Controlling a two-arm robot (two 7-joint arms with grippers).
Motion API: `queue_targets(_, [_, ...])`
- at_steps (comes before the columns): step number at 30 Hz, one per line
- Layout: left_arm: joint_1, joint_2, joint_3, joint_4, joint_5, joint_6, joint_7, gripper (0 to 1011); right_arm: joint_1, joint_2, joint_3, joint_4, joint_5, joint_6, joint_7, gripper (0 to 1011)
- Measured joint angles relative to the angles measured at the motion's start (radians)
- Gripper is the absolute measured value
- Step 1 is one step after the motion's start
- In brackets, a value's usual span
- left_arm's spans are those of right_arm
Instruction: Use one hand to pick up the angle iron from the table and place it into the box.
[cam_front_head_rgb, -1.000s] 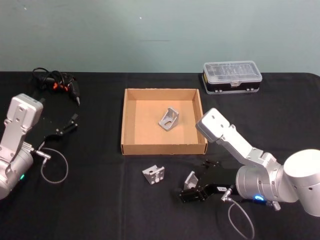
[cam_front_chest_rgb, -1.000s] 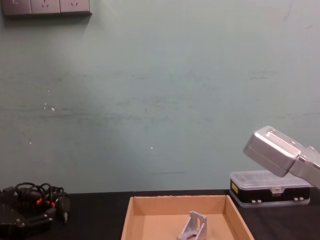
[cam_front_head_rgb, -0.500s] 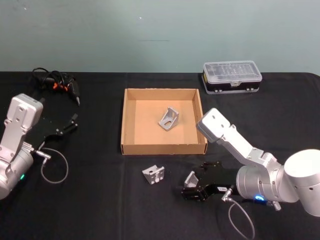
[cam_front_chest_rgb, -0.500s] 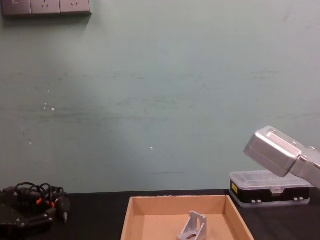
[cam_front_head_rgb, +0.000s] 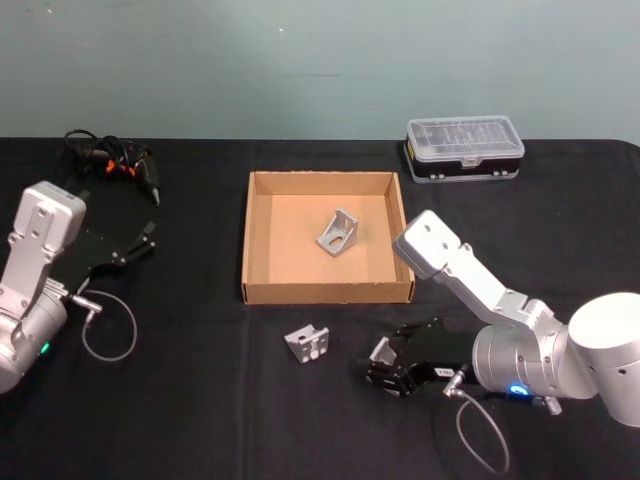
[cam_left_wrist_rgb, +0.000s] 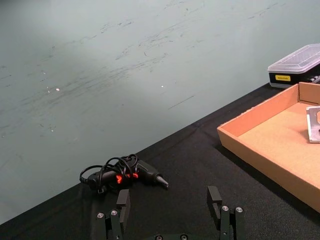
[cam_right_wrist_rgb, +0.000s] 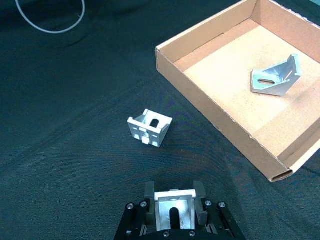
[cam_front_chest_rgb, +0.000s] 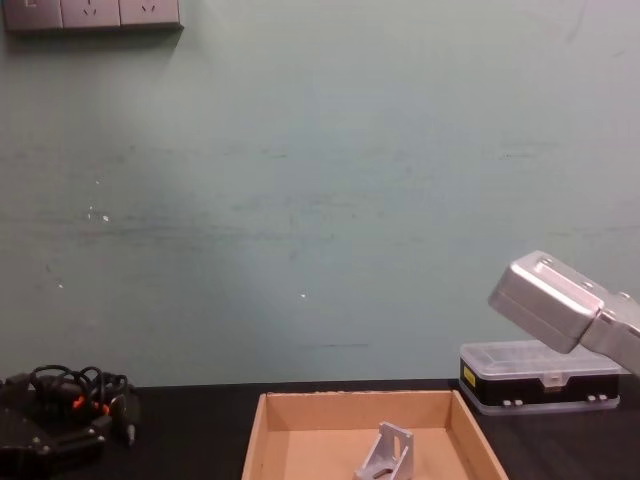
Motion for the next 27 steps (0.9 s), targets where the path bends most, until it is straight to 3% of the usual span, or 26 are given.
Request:
queue_targets(8, [0.000,0.000,0.000,0.000,0.000,0.000,0.000,1011,0.000,0.000,0.000,0.000,0.000,0.000,0.000,453])
queue_targets(16, [0.000,0.000,0.000,0.000,0.000,0.000,0.000,1011,0.011,-0.005,0.040,-0.036,0.012,0.001,0.000,453])
queue_targets(21, [0.000,0.000,0.000,0.000,0.000,0.000,0.000,1011,0.057,-0.027,0.045,-0.040,0.009,0.004,0.000,453])
queue_targets(27, [0.000,0.000,0.000,0.000,0.000,0.000,0.000,1011,0.132,-0.077,0.036,0.016,-0.014,0.002,-0.013,453])
